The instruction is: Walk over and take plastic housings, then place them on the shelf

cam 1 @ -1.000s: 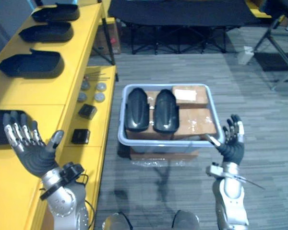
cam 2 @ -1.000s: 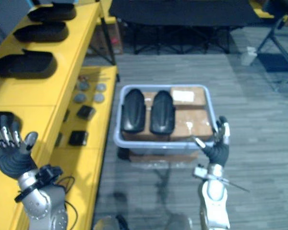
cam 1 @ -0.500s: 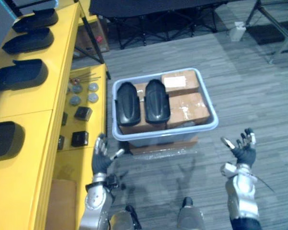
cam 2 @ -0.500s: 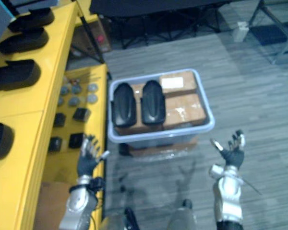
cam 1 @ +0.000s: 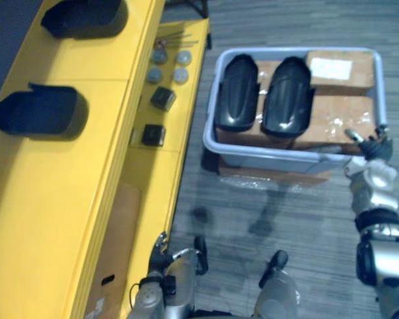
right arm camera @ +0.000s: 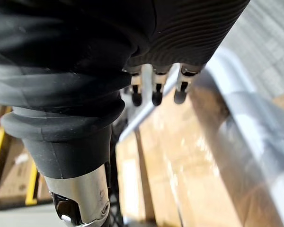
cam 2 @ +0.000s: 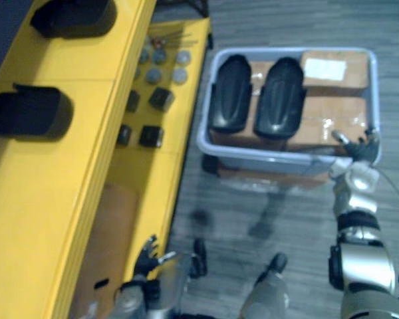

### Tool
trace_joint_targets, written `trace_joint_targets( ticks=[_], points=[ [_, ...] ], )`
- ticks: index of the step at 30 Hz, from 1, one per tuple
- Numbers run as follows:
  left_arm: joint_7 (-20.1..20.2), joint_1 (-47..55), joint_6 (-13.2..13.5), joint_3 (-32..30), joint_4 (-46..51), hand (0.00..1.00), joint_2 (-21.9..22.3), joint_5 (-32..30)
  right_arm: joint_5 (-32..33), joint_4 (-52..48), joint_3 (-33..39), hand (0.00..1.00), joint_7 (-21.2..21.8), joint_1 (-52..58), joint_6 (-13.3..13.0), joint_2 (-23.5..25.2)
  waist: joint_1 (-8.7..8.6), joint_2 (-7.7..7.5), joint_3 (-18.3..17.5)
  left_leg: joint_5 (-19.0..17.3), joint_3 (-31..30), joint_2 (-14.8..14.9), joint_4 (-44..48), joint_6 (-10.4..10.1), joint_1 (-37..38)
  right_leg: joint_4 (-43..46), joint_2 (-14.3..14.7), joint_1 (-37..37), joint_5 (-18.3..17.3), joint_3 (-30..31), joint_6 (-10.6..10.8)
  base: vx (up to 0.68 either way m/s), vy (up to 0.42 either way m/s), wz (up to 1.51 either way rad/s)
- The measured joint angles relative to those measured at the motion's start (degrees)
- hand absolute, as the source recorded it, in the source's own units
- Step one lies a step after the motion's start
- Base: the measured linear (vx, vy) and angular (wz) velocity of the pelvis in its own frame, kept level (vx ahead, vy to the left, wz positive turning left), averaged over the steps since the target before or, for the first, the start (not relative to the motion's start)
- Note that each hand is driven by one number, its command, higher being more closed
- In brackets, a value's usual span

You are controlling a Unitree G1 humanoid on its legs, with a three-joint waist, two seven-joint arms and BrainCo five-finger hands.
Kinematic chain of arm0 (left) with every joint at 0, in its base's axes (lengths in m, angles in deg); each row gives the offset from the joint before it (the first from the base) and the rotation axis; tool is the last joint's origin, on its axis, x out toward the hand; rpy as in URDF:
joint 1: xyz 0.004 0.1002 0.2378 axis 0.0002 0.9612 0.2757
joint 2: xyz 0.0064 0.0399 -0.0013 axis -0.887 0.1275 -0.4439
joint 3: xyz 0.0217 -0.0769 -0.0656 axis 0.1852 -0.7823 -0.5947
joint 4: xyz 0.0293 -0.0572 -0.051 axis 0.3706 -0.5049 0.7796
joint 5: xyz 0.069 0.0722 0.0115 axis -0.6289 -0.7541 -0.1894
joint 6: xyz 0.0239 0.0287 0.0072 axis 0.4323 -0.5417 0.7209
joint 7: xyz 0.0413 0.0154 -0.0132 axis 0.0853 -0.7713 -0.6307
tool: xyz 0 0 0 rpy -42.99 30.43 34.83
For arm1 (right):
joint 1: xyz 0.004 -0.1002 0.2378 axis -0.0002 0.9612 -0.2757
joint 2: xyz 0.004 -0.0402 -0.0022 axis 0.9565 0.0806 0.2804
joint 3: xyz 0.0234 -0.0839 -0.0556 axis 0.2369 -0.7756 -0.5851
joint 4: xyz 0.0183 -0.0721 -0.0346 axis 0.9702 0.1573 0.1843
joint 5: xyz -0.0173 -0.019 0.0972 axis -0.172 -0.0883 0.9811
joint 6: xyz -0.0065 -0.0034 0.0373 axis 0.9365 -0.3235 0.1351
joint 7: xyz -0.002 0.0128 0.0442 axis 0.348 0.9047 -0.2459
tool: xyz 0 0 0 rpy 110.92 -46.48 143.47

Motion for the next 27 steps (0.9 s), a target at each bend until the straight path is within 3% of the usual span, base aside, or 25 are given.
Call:
trace_joint_targets(
  ticks=[4,7,15,20,25,27],
  points=[
    [-0.93,-2.38,2.06,-1.6,-5.9,0.0,-0.08,-0.06,-0.57,2.92,-2.11,0.0,-0.58,-4.03,0.19,-1.34,1.64,0.95,0.6,-0.52,-0.43,0.26,3.1,0.67,-2.98,2.38,-0.44,-2.59,-0.16,0.39,-0.16,-0.11,0.036,0.04],
    [-0.9,-3.5,4.22,-2.39,-8.03,0.0,1.11,2.2,-0.63,3.48,-3.34,0.0,-1.51,-5.44,0.77,-4.61,2.92,2.53,1.48,-1.25,-1.6,0.02,5.25,0.92,-4.85,4.24,-1.27,-3.97,-0.97,0.22,-0.13,-0.14,0.05,0.12],
    [2.33,-3.52,6.07,-4.93,-10.8,0.0,1.05,6.63,-1.77,4.68,-5.79,0.0,-3.0,-8.1,5.05,-6.6,4.23,4.1,1.48,-1.02,-2.1,-0.51,6.42,1.23,-8.32,6.19,-2.22,-7.31,-1.06,0.29,-0.08,-0.04,0.024,0.02],
    [3.86,-2.77,3.86,-4.49,-20.19,0.0,-0.24,8.84,-3.02,7.33,-6.07,0.0,-4.67,-9.04,6.89,-8.74,5.63,4.27,1.37,-0.98,-4.79,-1.83,6.8,1.26,-9.09,7.46,-2.81,-7.88,-1.62,-0.04,-0.13,0.03,0.023,0.06],
    [5.64,-1.38,1.56,-1.75,-22.76,0.0,-0.07,9.2,-4.11,9.4,-6.11,0.0,-10.83,-11.65,10.06,-11.01,7.86,4.48,1.24,-1.03,-5.87,-2.6,7.62,1.23,-11.63,9.04,-4.03,-9.84,-2.64,-1.19,-0.27,-0.02,0.038,0.15],
    [6.47,-1.33,1.41,-0.75,-23.58,0.0,0.13,11.23,-4.2,9.7,-6.18,0.0,-12.63,-12.33,11.5,-12.63,8.92,5.42,0.57,-1.14,-6.39,-2.63,8.33,1.34,-12.68,9.16,-4.1,-10.1,-2.86,-1.94,-0.65,-0.02,0.04,0.1]
  ],
)
